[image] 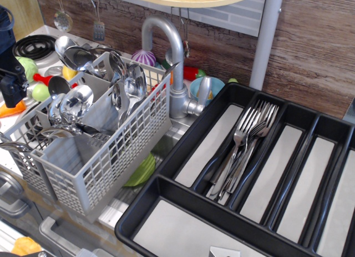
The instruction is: Put fork from basket to tray
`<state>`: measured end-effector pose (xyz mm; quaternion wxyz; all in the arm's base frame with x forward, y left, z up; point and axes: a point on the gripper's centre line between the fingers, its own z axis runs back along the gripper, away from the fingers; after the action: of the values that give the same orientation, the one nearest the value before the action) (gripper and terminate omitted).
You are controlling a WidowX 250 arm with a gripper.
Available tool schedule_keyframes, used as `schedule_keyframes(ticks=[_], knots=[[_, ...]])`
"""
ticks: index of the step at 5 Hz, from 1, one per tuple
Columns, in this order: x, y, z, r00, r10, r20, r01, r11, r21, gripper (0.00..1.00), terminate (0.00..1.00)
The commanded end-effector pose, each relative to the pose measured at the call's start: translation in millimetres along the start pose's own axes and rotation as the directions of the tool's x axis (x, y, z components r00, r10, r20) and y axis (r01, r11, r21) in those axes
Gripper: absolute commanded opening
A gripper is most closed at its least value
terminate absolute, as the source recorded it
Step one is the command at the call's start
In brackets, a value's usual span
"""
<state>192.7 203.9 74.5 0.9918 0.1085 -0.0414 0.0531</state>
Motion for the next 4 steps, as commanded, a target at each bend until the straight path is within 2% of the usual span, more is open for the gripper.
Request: schedule_keyframes(ticks=[1,3,4], knots=[[0,0,0,1.0,0.0,0.0,0.0,1.0,0.0,1.0,0.0],[-18,8,-7,0.997,-0.082,-0.013,0.082,0.996,-0.023,1.0,0.0],[-27,9,-11,0.995,-0.09,-0.033,0.09,0.996,-0.005,1.0,0.0]])
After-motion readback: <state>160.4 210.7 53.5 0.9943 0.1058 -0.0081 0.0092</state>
